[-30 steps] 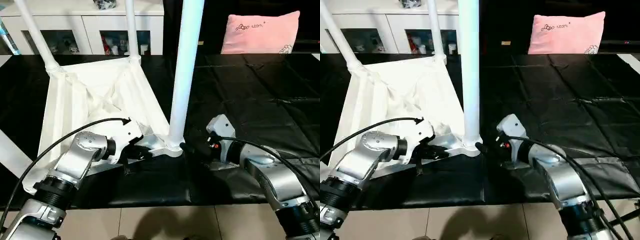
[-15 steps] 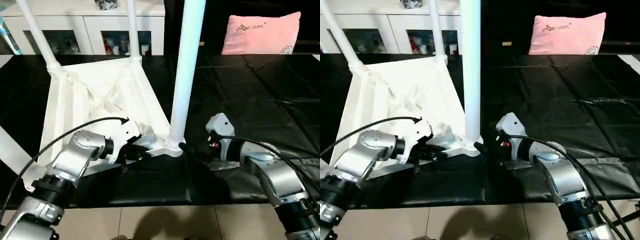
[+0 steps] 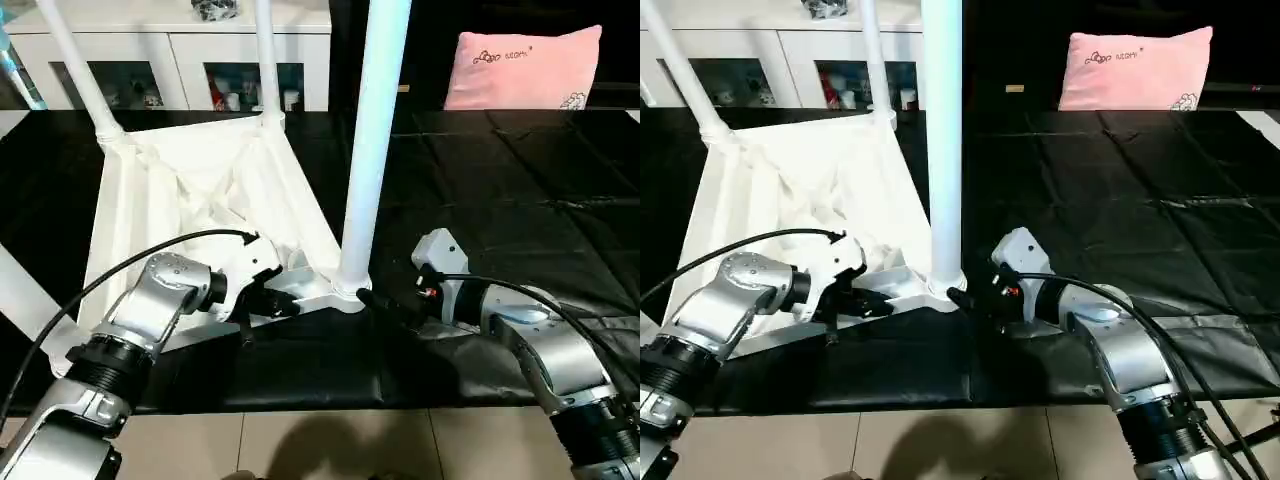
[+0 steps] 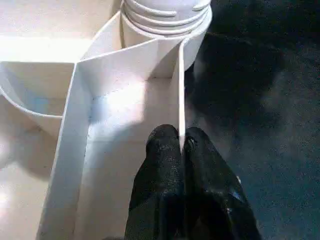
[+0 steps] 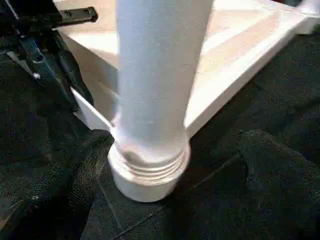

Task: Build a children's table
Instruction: Rotate leg to tighten

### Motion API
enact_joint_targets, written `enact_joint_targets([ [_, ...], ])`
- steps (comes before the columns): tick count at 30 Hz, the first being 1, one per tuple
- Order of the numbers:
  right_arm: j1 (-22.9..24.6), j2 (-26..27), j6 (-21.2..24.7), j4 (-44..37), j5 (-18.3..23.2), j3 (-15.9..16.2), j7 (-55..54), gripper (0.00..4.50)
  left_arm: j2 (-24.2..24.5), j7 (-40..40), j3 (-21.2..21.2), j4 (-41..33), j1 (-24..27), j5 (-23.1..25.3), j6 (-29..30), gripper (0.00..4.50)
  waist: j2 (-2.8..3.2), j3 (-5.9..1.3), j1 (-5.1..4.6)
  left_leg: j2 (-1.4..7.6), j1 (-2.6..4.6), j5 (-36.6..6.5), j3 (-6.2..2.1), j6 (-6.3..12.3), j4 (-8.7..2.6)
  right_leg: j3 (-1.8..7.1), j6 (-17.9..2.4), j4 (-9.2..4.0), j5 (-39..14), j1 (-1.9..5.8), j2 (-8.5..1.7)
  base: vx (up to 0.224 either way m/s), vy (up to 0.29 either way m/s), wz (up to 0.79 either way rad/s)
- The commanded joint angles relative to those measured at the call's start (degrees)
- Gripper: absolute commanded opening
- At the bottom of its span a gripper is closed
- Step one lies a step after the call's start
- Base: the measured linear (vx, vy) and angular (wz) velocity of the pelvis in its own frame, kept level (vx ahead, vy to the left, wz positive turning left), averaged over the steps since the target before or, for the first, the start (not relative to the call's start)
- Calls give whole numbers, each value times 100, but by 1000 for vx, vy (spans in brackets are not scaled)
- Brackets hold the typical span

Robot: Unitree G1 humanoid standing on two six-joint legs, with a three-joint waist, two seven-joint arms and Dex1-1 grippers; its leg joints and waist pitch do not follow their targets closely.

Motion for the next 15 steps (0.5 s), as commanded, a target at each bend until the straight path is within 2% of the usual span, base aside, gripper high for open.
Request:
enact_joint_targets([
  [1,-127,-66,-96,112,38,67,250,450,-2,-523,-256,-119,-36,-35,-263,5,36,-408,0,133,65,-1064,-25,132,-371,161,-1385,-371,-634,287,-311,0,0,0],
  [2,-182,-112,-180,199,129,88,538,450,14,-639,-342,-52,-73,19,-417,5,17,-409,27,139,79,-1061,-17,159,-367,159,-1436,-369,-564,284,-310,0,0,0],
  [5,-240,-212,-266,274,238,178,1015,450,4,-798,-414,59,-140,54,-631,5,28,-401,91,154,90,-1110,-6,196,-369,155,-1486,-359,-560,276,-319,0,0,0],
  [9,-358,-335,-371,405,248,418,1647,450,7,-1005,-531,170,-249,133,-846,5,5,-391,176,163,87,-1181,-2,175,-373,160,-1433,-373,-796,287,-343,0,0,0],
  [14,-622,-243,-525,856,166,551,1950,450,-1,-1178,-671,225,-333,197,-1003,5,-1,-392,208,168,95,-1230,-7,88,-375,162,-1396,-374,-1004,267,-355,0,0,0],
  [15,-670,-225,-564,963,142,569,2027,432,-14,-1205,-691,251,-349,215,-1039,2,1,-388,206,166,92,-1243,-8,75,-380,159,-1397,-378,-1052,267,-353,0,0,0],
])
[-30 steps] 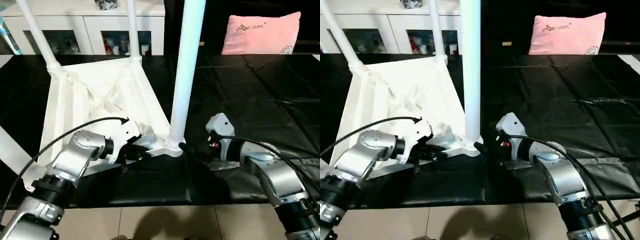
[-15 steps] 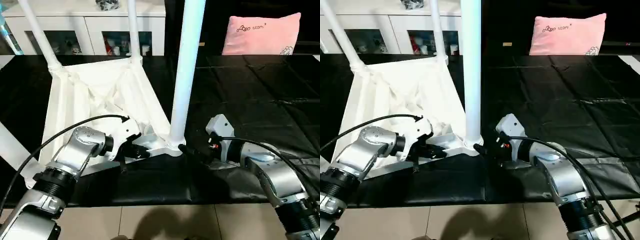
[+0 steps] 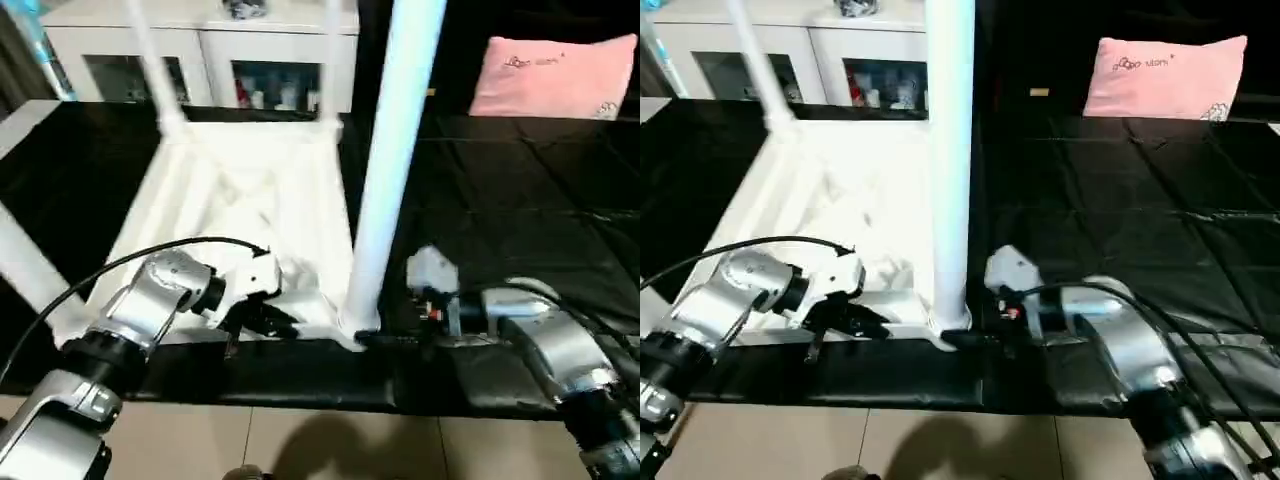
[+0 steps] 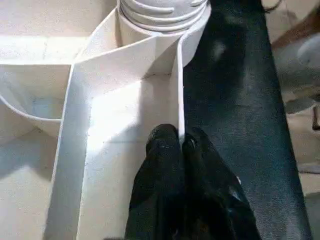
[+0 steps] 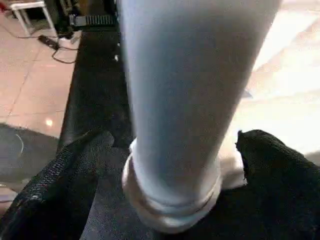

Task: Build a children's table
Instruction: Rotate leg to tighten

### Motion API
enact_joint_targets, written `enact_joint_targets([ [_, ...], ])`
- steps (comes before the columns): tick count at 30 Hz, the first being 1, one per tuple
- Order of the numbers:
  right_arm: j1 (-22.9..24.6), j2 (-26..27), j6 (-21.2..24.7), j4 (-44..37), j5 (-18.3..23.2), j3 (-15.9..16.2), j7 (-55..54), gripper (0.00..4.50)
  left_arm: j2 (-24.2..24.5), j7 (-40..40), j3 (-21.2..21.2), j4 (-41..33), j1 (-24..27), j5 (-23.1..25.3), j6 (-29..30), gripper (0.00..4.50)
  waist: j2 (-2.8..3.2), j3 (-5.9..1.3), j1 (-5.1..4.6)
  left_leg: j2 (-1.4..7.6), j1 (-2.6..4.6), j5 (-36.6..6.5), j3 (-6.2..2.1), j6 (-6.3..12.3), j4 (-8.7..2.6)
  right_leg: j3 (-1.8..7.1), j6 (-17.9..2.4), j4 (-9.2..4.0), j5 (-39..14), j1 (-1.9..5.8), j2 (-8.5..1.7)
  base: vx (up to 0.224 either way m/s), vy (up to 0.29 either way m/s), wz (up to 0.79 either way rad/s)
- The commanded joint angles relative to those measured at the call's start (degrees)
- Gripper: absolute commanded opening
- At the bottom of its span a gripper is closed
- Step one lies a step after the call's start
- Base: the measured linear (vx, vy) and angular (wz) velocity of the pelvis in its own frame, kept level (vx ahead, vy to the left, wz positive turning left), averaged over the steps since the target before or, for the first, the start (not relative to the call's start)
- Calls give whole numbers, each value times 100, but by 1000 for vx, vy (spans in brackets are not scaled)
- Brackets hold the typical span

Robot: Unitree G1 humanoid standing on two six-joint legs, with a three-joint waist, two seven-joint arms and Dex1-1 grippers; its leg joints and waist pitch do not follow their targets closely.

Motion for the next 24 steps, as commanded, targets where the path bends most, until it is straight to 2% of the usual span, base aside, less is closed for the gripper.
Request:
enact_joint_targets([
  [1,-72,10,-96,115,-63,54,133,421,-84,-367,-241,-44,-109,62,-143,0,1,-389,-49,166,90,-1237,-10,65,-394,163,-1394,-387,-1058,252,-341,0,0,0],
  [5,-249,34,-89,397,-22,85,385,402,-153,-406,-283,101,-187,130,-234,0,4,-409,-36,161,76,-1072,-7,123,-383,150,-1454,-362,-767,268,-327,0,0,0],
  [7,-282,18,-53,438,13,96,495,371,-164,-424,-299,156,-213,142,-262,0,12,-406,-30,165,70,-1068,-12,132,-383,147,-1463,-355,-725,274,-330,0,0,0],
  [9,-314,-19,-15,484,49,123,633,357,-172,-440,-318,202,-240,151,-275,0,2,-409,-31,163,77,-1110,-9,150,-382,144,-1476,-359,-768,275,-328,0,0,0],
  [10,-332,-36,13,516,70,129,713,345,-176,-445,-328,227,-256,161,-288,0,27,-405,-28,166,81,-1130,-12,139,-383,146,-1476,-361,-796,269,-330,0,0,0],
  [21,-396,-22,66,731,111,124,1071,248,-214,-499,-355,440,-341,240,-396,0,12,-412,-16,172,82,-1130,-11,131,-385,142,-1520,-361,-755,276,-335,0,0,0],
  [24,-363,-9,79,726,119,136,1126,229,-206,-496,-352,483,-352,243,-401,0,12,-400,-20,175,84,-1218,-13,115,-395,140,-1509,-373,-879,269,-334,0,0,0],
])
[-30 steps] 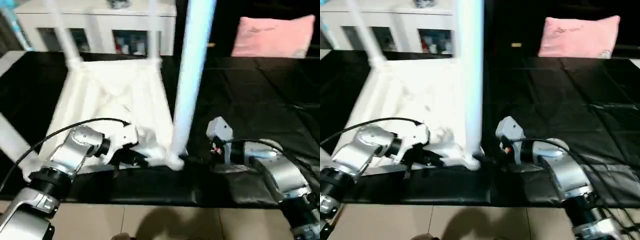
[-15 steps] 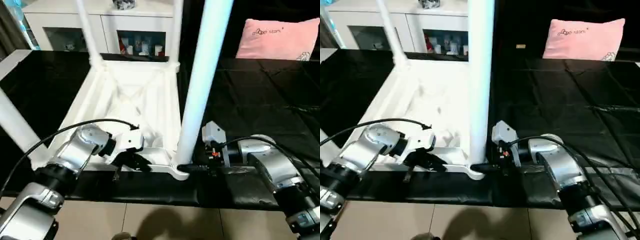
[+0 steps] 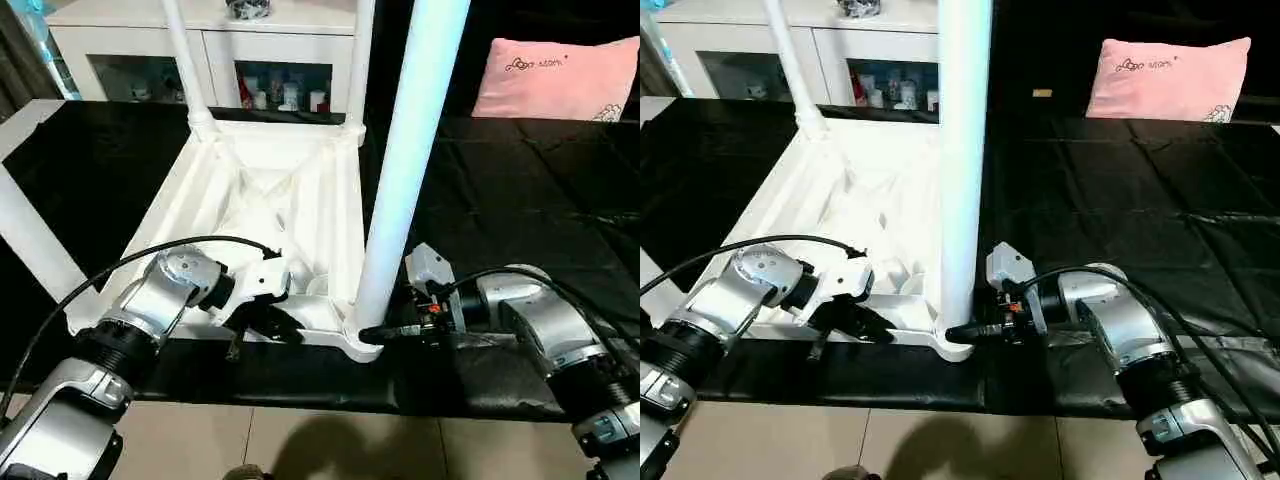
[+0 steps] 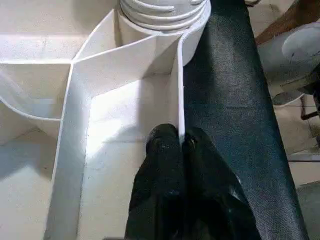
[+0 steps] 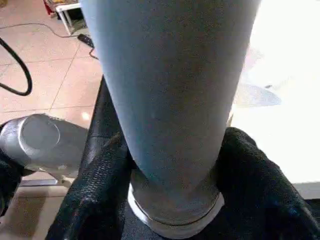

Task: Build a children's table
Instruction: Rotate leg to tighten

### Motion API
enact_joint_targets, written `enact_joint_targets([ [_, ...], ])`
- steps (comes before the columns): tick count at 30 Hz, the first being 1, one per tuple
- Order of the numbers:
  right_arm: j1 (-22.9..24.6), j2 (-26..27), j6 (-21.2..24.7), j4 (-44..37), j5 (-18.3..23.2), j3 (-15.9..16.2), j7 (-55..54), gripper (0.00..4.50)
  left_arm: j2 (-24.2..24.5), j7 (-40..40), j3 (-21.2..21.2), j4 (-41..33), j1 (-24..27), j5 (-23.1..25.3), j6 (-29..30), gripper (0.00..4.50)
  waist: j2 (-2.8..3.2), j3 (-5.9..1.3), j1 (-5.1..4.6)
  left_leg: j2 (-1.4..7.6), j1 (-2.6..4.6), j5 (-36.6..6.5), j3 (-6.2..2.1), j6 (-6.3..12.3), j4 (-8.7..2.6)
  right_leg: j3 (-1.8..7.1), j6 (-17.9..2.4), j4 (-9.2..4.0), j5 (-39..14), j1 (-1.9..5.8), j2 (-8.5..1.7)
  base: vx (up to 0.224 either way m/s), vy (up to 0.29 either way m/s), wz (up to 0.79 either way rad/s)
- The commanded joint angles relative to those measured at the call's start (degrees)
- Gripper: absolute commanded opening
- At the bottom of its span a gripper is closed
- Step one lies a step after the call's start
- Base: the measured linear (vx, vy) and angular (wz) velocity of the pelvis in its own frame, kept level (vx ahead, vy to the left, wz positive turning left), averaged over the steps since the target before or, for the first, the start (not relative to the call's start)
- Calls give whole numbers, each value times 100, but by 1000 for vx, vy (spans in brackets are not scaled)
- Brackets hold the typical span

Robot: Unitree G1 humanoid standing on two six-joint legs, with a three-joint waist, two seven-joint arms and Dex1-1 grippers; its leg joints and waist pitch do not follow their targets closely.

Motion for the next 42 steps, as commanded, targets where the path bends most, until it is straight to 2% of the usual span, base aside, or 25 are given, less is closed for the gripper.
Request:
enact_joint_targets([
  [1,-2,-4,98,46,55,40,234,223,-55,-218,-223,39,-98,132,-65,0,13,-397,-44,172,87,-1236,-13,110,-401,145,-1501,-374,-921,262,-332,0,0,0],
  [4,43,0,110,11,61,64,278,213,-65,-218,-202,117,-117,155,-77,0,11,-392,-43,173,89,-1274,-16,84,-407,150,-1460,-388,-1051,261,-339,0,0,0],
  [8,134,20,197,-95,111,62,282,211,-108,-130,-122,195,-143,129,3,0,11,-398,-42,174,89,-1221,-15,94,-405,150,-1475,-380,-959,262,-337,0,0,0],
  [9,187,52,207,-131,125,34,207,211,-138,-32,-61,236,-155,109,-19,0,57,-394,-37,172,96,-1262,-13,88,-405,150,-1476,-391,-974,252,-334,0,0,0],
  [11,243,138,335,-137,92,-16,-87,211,-205,192,49,301,-190,83,32,0,34,-394,-32,173,99,-1288,-10,89,-404,153,-1482,-396,-962,253,-332,0,0,0],
  [12,322,342,335,-77,-40,-121,-698,210,-329,598,273,326,-241,-9,274,0,49,-383,-41,168,89,-1361,-17,43,-423,148,-1445,-411,-1121,259,-339,0,0,0],
  [14,380,603,415,1,-199,-223,-1419,209,-457,1021,493,301,-281,-100,607,0,48,-364,-55,153,124,-1567,-22,-62,-428,152,-1374,-445,-1532,220,-346,0,0,0],
  [15,380,603,415,1,-199,-223,-1419,209,-457,1021,493,301,-281,-100,607,0,41,-351,-80,151,117,-1633,-27,-97,-440,158,-1319,-460,-1708,222,-356,0,0,0],
  [16,400,825,508,69,-292,-293,-1922,209,-563,1293,634,237,-294,-170,896,0,40,-346,-129,134,88,-1676,-62,-172,-474,146,-1097,-494,-2175,243,-363,0,0,0],
  [17,400,825,508,69,-292,-293,-1922,209,-563,1293,634,237,-294,-170,896,0,34,-339,-150,130,87,-1710,-68,-188,-476,138,-1054,-503,-2259,234,-354,0,0,0],
  [18,404,1239,795,150,-317,-449,-2643,206,-783,1774,855,110,-314,-263,1386,0,25,-331,-211,123,75,-1765,-76,-211,-485,135,-999,-513,-2371,232,-348,0,0,0],
  [19,400,1439,908,183,-374,-484,-2966,205,-898,1994,940,32,-311,-276,1577,0,32,-331,-243,118,79,-1790,-76,-222,-484,135,-999,-515,-2405,219,-346,0,0,0],
  [21,372,1694,986,258,-470,-508,-3371,204,-1049,2299,1033,-54,-304,-259,1754,0,22,-321,-364,89,39,-1855,-107,-231,-496,100,-843,-561,-2801,222,-345,0,0,0],
  [22,355,1779,989,297,-502,-515,-3508,204,-1103,2419,1062,-77,-306,-246,1804,0,31,-330,-390,84,37,-1861,-124,-201,-489,94,-770,-590,-2940,229,-360,0,0,0],
  [24,256,2088,1045,496,-640,-559,-4077,204,-1289,2770,1127,-183,-298,-231,2028,0,51,-331,-418,93,57,-1898,-122,-181,-481,102,-809,-597,-2862,186,-357,0,0,0],
  [28,-40,2600,1165,1016,-762,-819,-5075,204,-1601,3297,1223,-300,-313,-182,2193,0,43,-328,-519,80,57,-1962,-116,-185,-473,103,-926,-594,-2662,167,-330,0,0,0],
  [29,-98,2691,1144,1102,-779,-886,-5209,204,-1654,3371,1223,-342,-310,-151,2193,0,11,-332,-522,85,50,-1972,-118,-165,-483,94,-915,-598,-2630,180,-324,0,0,0],
  [32,-131,2759,1067,1129,-751,-974,-5210,204,-1669,3375,1152,-367,-304,-74,2151,0,42,-350,-512,100,58,-1849,-100,-98,-479,128,-1034,-566,-2144,187,-324,0,0,0],
  [33,-131,2759,1067,1129,-751,-974,-5210,260,-1669,3375,1152,-367,-304,-74,2151,0,43,-353,-510,100,57,-1799,-88,-75,-475,133,-1099,-550,-1928,193,-319,0,0,0],
  [34,-133,2768,1043,1108,-710,-1024,-5208,274,-1635,3355,1081,-361,-296,-11,2076,0,45,-353,-509,100,55,-1784,-86,-67,-475,134,-1120,-543,-1868,199,-320,0,0,0],
  [36,-100,2688,1013,1007,-640,-1103,-5124,276,-1543,3249,981,-304,-280,66,1900,0,44,-351,-499,102,41,-1731,-89,-39,-483,136,-1140,-538,-1774,218,-326,0,0,0],
  [38,-54,2565,886,893,-643,-1158,-5015,315,-1438,3163,883,-259,-251,130,1762,0,45,-366,-473,112,57,-1644,-74,-25,-473,149,-1169,-529,-1609,215,-332,0,0,0],
  [41,97,2352,704,599,-487,-1266,-4599,322,-1280,2934,787,-154,-193,190,1455,0,51,-369,-454,115,43,-1559,-67,8,-470,152,-1200,-514,-1428,241,-332,0,0,0],
  [42,162,2256,655,460,-423,-1295,-4435,340,-1216,2838,749,-95,-174,222,1302,0,52,-385,-436,114,36,-1466,-72,38,-461,151,-1213,-499,-1240,263,-329,0,0,0],
])
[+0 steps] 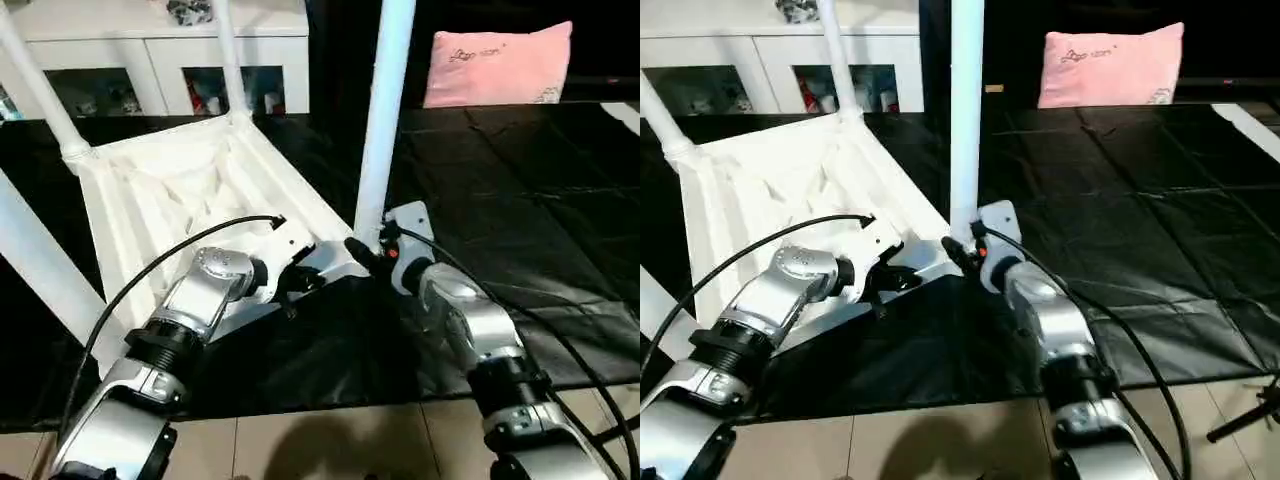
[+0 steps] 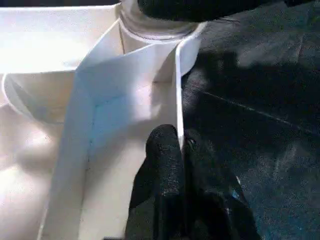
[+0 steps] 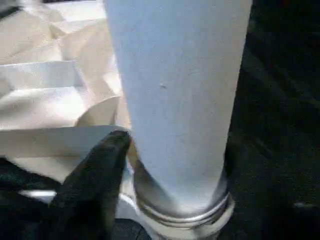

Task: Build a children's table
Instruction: Rotate leg to tighten

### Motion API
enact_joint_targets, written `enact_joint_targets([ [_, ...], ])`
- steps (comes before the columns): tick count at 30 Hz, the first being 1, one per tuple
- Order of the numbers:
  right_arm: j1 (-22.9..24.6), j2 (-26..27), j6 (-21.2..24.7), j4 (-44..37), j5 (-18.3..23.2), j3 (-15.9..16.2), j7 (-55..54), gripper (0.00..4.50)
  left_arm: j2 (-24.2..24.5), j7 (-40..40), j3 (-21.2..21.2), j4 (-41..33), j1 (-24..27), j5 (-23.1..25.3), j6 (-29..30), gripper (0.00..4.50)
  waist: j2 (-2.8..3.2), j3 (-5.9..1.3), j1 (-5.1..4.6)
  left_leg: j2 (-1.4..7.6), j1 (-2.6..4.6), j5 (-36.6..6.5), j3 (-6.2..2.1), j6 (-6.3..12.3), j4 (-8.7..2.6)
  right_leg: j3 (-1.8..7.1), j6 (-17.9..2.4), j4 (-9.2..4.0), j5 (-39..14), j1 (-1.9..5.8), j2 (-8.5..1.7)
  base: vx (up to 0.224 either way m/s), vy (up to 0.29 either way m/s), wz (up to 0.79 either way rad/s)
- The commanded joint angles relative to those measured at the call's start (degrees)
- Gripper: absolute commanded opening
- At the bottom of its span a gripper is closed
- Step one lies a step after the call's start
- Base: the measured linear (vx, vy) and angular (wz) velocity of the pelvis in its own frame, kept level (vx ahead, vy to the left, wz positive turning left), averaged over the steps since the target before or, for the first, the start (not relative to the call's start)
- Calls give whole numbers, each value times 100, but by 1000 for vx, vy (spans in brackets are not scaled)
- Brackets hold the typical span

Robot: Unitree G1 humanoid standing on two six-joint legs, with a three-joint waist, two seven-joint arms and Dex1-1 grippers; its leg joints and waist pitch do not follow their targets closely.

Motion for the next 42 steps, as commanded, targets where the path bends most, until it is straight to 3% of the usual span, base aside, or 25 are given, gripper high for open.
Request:
enact_joint_targets([
  [1,221,-17,72,-111,224,161,560,340,32,-252,-110,-70,-73,58,-496,0,35,-379,54,127,18,-1333,-35,80,-419,180,-1238,-442,-1002,294,-336,0,0,0],
  [6,480,-594,-182,-687,396,282,1515,389,295,-837,-243,112,18,75,-1012,0,42,-372,148,143,38,-1314,-18,144,-424,172,-1327,-429,-848,298,-335,0,0,0],
  [7,520,-762,-238,-785,402,329,1744,399,377,-1001,-294,127,42,89,-1131,0,72,-358,156,146,43,-1373,-17,106,-431,174,-1320,-437,-964,284,-338,0,0,0],
  [9,557,-1078,-200,-904,428,405,2163,411,532,-1340,-389,125,85,85,-1267,0,37,-358,176,150,57,-1461,-26,91,-438,171,-1271,-449,-1134,302,-334,0,0,0],
  [12,571,-1572,-198,-1018,388,561,2783,443,767,-1823,-556,178,107,95,-1607,0,36,-356,189,156,45,-1413,-17,112,-434,173,-1287,-446,-1115,293,-343,0,0,0],
  [16,553,-2041,3,-1153,484,789,3662,449,914,-2261,-680,290,61,109,-1910,0,17,-354,253,170,42,-1334,-1,184,-419,171,-1294,-432,-1089,305,-338,0,0,0],
  [27,182,-2201,-153,-920,601,1058,4487,449,1083,-3088,-1006,205,13,167,-2364,0,20,-366,369,193,68,-1258,15,149,-408,167,-1373,-407,-1089,270,-356,0,0,0],
  [32,88,-2152,-8,-876,705,1126,4884,404,1020,-3254,-1038,179,-1,157,-2410,0,10,-379,429,200,63,-1164,18,182,-401,158,-1435,-373,-857,279,-353,0,0,0],
  [42,-13,-2149,16,-606,724,1239,5192,319,1029,-3354,-1054,218,-17,156,-2481,0,-17,-378,434,190,51,-1129,15,156,-400,155,-1352,-389,-1065,285,-363,0,0,0],
])
